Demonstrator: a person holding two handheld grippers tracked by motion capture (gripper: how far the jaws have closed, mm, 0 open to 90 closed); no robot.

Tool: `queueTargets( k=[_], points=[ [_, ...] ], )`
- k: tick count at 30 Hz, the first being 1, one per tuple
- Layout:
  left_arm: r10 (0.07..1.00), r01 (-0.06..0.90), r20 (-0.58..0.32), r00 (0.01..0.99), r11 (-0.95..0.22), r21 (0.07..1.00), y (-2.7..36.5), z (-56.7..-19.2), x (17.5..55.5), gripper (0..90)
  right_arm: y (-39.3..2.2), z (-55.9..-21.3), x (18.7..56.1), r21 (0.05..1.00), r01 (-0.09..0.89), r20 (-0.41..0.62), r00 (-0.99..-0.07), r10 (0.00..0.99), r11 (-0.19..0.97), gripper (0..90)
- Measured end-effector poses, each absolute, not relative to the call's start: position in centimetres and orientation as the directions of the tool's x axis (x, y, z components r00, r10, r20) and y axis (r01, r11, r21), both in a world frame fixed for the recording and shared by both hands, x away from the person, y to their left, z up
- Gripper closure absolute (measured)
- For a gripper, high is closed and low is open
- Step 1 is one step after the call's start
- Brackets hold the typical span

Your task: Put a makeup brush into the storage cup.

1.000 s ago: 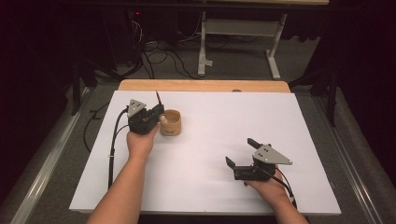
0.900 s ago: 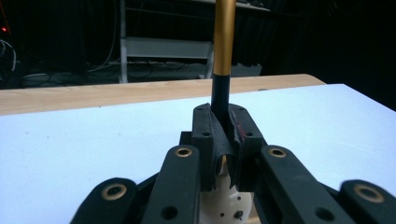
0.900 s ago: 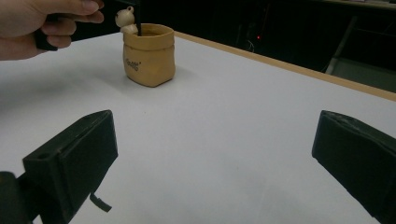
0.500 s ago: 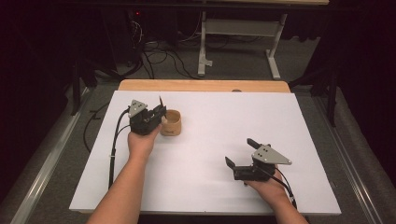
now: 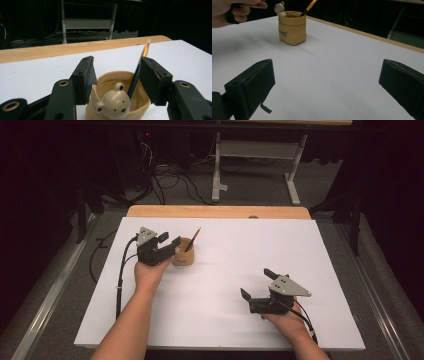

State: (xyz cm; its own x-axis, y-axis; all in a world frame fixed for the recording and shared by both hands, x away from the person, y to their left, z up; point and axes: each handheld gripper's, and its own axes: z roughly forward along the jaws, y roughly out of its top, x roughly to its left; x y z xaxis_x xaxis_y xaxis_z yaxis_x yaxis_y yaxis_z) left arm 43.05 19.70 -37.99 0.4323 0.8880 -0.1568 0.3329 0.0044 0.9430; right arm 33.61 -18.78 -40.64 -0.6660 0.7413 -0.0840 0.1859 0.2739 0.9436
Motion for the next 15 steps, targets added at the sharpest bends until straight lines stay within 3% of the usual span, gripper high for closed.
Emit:
queueTargets(
  k=[15],
  points=[
    [0.899, 0.354, -0.122, 0.421, -0.038, 0.935, 19.5, -37.3, 41.8, 25.2, -18.9, -40.5, 33.6, 0.946, 0.179, -0.086, -0.664, 0.743, 0.27, 1.5]
  ],
)
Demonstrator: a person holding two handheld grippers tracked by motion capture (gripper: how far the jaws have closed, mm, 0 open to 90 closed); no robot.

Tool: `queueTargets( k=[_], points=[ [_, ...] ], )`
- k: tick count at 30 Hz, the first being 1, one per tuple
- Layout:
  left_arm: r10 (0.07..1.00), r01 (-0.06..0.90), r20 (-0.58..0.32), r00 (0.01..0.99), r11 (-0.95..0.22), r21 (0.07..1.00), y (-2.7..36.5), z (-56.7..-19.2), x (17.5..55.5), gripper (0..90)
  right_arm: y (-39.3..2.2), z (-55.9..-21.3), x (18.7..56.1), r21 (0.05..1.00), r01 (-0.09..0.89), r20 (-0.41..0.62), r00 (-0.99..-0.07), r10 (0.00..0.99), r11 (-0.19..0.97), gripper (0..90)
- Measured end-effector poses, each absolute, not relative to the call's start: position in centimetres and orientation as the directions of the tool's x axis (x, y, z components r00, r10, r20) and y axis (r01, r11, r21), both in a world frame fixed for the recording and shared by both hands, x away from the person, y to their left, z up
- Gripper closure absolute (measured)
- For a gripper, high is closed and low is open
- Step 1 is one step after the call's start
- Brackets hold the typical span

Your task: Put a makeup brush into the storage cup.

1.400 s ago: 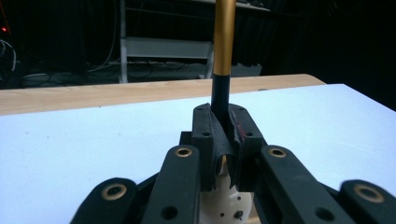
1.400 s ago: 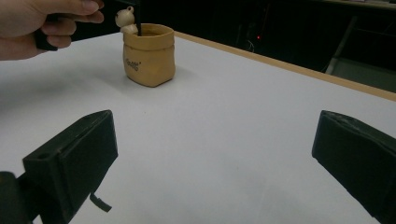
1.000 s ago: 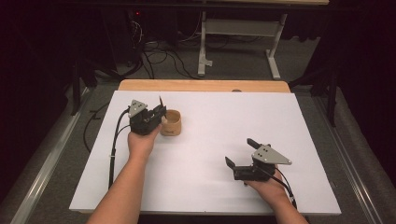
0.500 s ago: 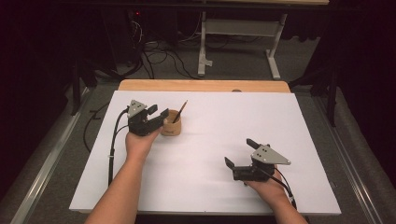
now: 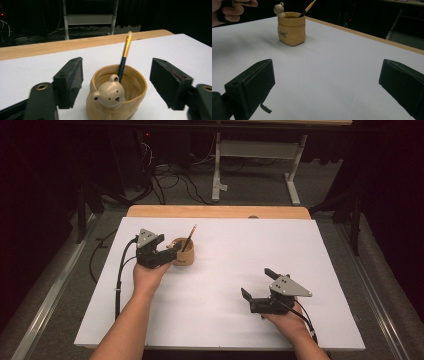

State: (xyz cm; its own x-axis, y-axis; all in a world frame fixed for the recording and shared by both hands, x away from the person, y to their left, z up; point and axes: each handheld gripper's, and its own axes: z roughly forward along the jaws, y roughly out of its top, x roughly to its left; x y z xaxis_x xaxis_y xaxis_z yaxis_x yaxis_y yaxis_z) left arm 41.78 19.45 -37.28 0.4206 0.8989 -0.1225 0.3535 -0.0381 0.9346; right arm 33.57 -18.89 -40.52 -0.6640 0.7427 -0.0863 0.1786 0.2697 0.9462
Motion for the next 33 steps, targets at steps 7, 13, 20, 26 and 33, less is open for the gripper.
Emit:
queueTargets(
  k=[7, 13, 20, 26, 33],
  points=[
    [0.91, 0.356, -0.102, 0.401, -0.052, 0.933, 19.6, -37.2, 41.0, 12.8, -18.9, -40.5, 33.5, 0.947, 0.182, -0.083, -0.659, 0.748, 0.266, 1.5],
    [0.909, 0.354, -0.103, 0.404, -0.051, 0.934, 19.6, -37.3, 40.3, 6.5, -19.0, -40.4, 33.4, 0.947, 0.183, -0.081, -0.661, 0.746, 0.265, 1.6],
    [0.893, 0.348, -0.115, 0.435, -0.049, 0.936, 19.3, -37.6, 39.2, 3.4, -19.0, -40.4, 33.4, 0.948, 0.184, -0.08, -0.656, 0.751, 0.261, 1.5],
    [0.88, 0.35, -0.123, 0.459, -0.051, 0.935, 19.0, -37.9, 38.3, 0.8, -19.0, -40.4, 33.4, 0.946, 0.184, -0.083, -0.656, 0.75, 0.267, 1.6],
    [0.864, 0.352, -0.121, 0.488, -0.068, 0.934, 18.5, -38.4, 37.1, 0.0, -19.0, -40.4, 33.4, 0.946, 0.184, -0.084, -0.656, 0.75, 0.268, 1.5]
  ],
)
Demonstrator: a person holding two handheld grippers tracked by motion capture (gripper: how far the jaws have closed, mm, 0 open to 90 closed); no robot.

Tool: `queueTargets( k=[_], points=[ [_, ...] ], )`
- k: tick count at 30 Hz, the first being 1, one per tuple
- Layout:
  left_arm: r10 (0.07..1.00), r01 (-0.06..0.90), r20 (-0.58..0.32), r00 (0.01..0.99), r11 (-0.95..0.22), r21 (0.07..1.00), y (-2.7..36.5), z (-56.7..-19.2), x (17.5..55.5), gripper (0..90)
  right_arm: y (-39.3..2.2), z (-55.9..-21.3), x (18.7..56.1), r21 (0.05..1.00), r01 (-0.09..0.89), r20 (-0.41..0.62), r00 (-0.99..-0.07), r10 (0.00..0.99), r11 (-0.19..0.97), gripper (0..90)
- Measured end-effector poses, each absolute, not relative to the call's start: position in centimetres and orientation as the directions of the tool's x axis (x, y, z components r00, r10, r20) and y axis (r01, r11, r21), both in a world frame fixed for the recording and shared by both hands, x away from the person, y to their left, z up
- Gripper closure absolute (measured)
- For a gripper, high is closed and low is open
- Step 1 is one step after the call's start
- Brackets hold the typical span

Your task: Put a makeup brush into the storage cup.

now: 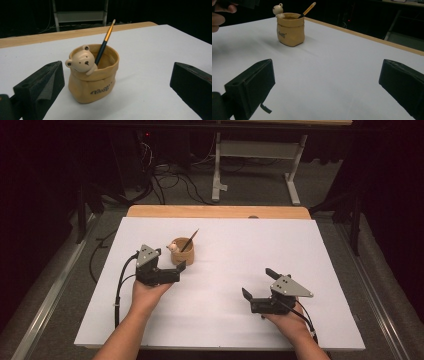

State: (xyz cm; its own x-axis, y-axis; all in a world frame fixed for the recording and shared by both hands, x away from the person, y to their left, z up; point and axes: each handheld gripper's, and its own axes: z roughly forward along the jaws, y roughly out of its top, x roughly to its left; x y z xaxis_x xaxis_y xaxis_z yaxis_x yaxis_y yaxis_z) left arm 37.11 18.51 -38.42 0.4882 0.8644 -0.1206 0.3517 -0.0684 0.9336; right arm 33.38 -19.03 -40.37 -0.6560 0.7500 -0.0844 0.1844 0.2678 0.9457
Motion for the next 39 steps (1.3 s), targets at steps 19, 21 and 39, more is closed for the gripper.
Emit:
queueTargets(
  k=[19, 21, 39],
  points=[
    [0.802, 0.319, -0.055, 0.595, -0.173, 0.932, 17.4, -39.9, 32.8, 0.0, -19.0, -40.5, 33.3, 0.942, 0.189, -0.09, -0.654, 0.751, 0.277, 1.5],
    [0.793, 0.31, -0.054, 0.606, -0.174, 0.935, 17.2, -40.0, 32.3, 0.0, -18.9, -40.5, 33.3, 0.943, 0.181, -0.097, -0.655, 0.75, 0.28, 1.5],
    [0.74, 0.277, -0.051, 0.671, -0.186, 0.943, 16.8, -41.3, 31.4, 0.0, -19.4, -40.2, 33.4, 0.945, 0.191, -0.097, -0.613, 0.784, 0.266, 1.5]
  ],
)
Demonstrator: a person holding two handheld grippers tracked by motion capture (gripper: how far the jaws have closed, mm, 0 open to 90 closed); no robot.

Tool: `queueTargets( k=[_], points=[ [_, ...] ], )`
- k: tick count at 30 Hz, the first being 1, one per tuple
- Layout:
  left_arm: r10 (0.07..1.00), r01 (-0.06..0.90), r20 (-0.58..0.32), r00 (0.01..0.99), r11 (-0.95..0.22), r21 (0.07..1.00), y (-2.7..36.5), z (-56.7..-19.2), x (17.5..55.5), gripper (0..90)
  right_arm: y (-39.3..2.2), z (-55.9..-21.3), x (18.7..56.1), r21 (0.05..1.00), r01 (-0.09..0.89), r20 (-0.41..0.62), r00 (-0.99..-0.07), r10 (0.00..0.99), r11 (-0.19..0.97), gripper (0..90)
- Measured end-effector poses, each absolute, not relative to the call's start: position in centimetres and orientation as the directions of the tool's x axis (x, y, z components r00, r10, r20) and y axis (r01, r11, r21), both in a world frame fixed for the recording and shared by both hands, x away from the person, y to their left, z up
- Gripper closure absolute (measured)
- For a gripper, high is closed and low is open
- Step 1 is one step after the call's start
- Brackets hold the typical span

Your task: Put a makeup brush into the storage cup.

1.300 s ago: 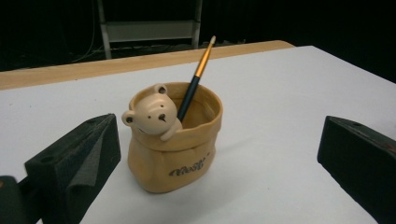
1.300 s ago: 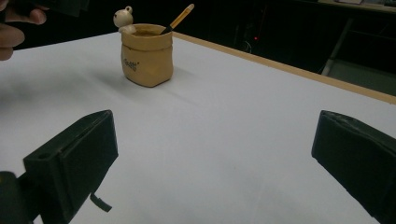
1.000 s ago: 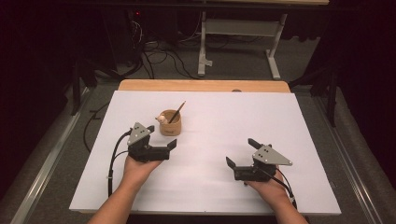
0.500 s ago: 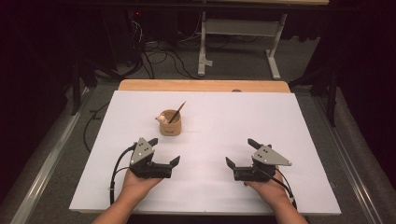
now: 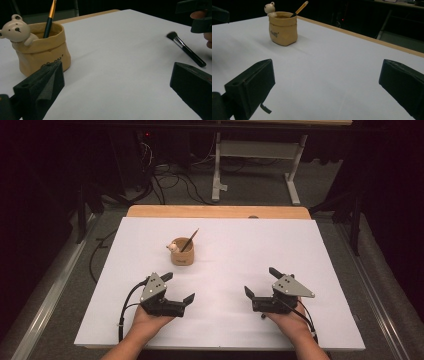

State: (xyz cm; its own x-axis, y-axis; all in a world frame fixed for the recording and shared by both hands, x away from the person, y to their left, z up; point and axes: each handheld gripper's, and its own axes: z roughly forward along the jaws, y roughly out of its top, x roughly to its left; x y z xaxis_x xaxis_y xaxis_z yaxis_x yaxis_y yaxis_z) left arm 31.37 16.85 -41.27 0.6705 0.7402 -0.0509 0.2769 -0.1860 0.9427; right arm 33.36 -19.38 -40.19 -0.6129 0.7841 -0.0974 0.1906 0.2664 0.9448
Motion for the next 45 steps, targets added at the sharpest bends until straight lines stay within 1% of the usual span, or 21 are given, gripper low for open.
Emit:
queueTargets(
  k=[4, 8, 11, 16, 22, 25, 27, 34, 37, 40, 43, 45],
  points=[
    [0.739, 0.276, -0.052, 0.672, -0.185, 0.943, 17.1, -41.2, 31.4, 0.0, -19.6, -40.0, 33.4, 0.948, 0.175, -0.109, -0.608, 0.786, 0.266, 1.5],
    [0.736, 0.277, -0.078, 0.673, -0.152, 0.949, 17.5, -40.9, 31.2, 0.0, -19.7, -40.1, 33.4, 0.946, 0.189, -0.102, -0.597, 0.796, 0.263, 1.5],
    [0.736, 0.262, -0.063, 0.674, -0.159, 0.952, 17.5, -40.7, 31.1, 0.0, -19.9, -40.1, 33.4, 0.944, 0.193, -0.104, -0.593, 0.799, 0.266, 1.6],
    [0.735, 0.27, -0.07, 0.674, -0.157, 0.95, 17.5, -40.8, 31.3, 0.1, -20.1, -39.9, 33.4, 0.944, 0.194, -0.112, -0.575, 0.81, 0.268, 1.5],
    [0.728, 0.276, -0.071, 0.682, -0.166, 0.947, 17.6, -40.9, 31.2, 0.0, -20.4, -39.9, 33.7, 0.937, 0.221, -0.109, -0.55, 0.828, 0.27, 1.6],
    [0.725, 0.278, -0.07, 0.685, -0.17, 0.945, 17.5, -40.9, 31.2, 0.0, -20.5, -40.1, 33.8, 0.925, 0.24, -0.128, -0.531, 0.838, 0.293, 1.6],
    [0.724, 0.281, -0.071, 0.686, -0.174, 0.944, 17.5, -41.0, 31.2, 0.1, -20.6, -40.1, 33.9, 0.923, 0.236, -0.141, -0.528, 0.838, 0.304, 1.5],
    [0.714, 0.287, -0.074, 0.696, -0.181, 0.941, 17.1, -41.1, 31.0, 0.1, -21.1, -40.3, 34.1, 0.901, 0.279, -0.16, -0.501, 0.851, 0.333, 1.5],
    [0.71, 0.284, -0.069, 0.701, -0.189, 0.94, 17.0, -41.1, 31.0, 0.1, -21.8, -40.1, 34.1, 0.882, 0.32, -0.16, -0.486, 0.859, 0.346, 1.5],
    [0.708, 0.281, -0.067, 0.703, -0.189, 0.941, 17.0, -41.1, 31.0, 0.1, -22.3, -40.1, 34.1, 0.851, 0.351, -0.195, -0.479, 0.856, 0.39, 1.5],
    [0.708, 0.283, -0.069, 0.703, -0.189, 0.94, 17.0, -41.1, 31.1, 0.1, -22.7, -40.4, 34.0, 0.817, 0.412, -0.181, -0.482, 0.858, 0.403, 1.4],
    [0.705, 0.284, -0.07, 0.705, -0.19, 0.94, 17.0, -41.2, 31.1, 0.1, -22.7, -40.5, 33.8, 0.795, 0.434, -0.191, -0.484, 0.854, 0.424, 1.4]
  ],
)
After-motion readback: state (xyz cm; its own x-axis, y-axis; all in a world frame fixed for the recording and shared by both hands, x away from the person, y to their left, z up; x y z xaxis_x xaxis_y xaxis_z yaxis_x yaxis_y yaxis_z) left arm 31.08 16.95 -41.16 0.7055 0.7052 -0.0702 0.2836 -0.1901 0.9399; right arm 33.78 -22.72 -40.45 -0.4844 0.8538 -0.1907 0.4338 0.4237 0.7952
